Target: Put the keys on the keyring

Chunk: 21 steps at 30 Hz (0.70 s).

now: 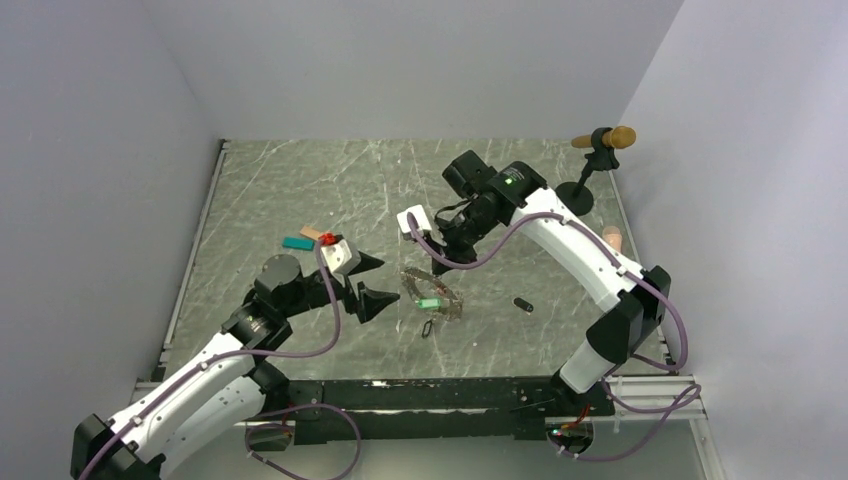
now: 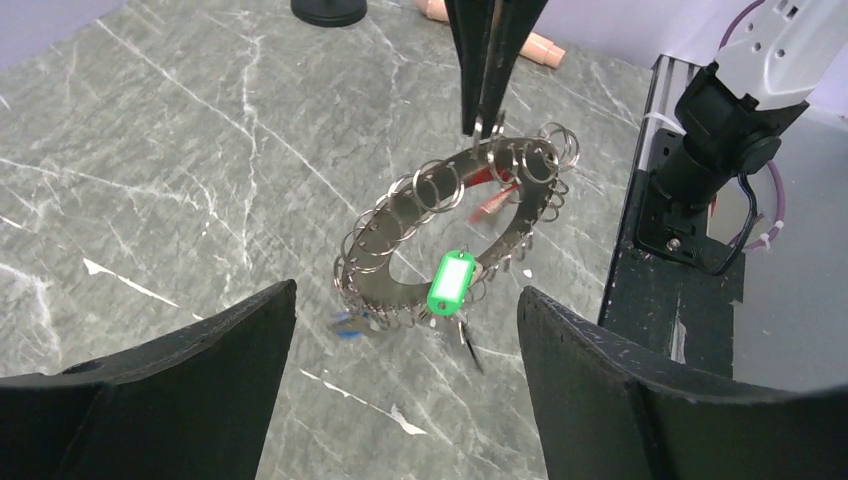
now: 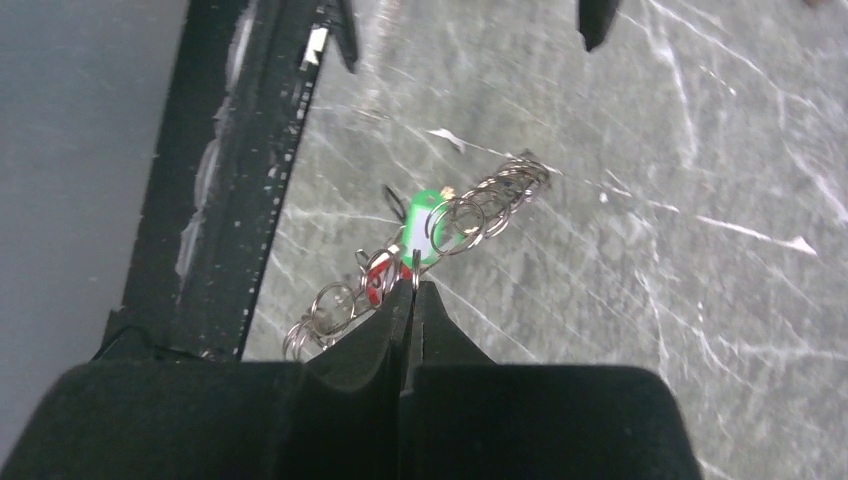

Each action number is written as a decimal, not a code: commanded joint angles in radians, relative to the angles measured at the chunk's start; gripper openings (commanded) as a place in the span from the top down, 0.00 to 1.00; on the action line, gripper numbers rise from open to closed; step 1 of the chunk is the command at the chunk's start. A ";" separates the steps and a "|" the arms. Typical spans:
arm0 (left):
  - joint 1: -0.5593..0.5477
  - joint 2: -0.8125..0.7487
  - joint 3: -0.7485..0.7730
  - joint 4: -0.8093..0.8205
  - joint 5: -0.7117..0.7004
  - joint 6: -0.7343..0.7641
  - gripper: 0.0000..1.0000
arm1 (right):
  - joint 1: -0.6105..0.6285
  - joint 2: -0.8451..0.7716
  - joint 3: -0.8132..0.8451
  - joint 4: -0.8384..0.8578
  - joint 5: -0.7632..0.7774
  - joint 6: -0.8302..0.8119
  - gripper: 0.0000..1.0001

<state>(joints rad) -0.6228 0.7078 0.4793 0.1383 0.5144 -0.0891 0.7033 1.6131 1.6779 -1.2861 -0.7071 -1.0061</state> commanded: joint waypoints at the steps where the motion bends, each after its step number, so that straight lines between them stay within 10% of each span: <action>1: -0.026 -0.035 -0.015 0.054 -0.017 0.051 0.16 | -0.009 -0.058 0.070 -0.110 -0.160 -0.117 1.00; 12: -0.092 -0.026 -0.074 0.150 -0.146 0.019 0.39 | -0.064 -0.103 0.087 -0.149 -0.255 -0.144 1.00; 21: -0.120 0.053 -0.099 0.296 -0.038 -0.029 0.36 | -0.111 -0.135 0.060 -0.118 -0.294 -0.112 1.00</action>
<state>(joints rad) -0.7200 0.7563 0.3962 0.3004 0.4141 -0.0761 0.6197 1.5364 1.7222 -1.4319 -0.9176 -1.1229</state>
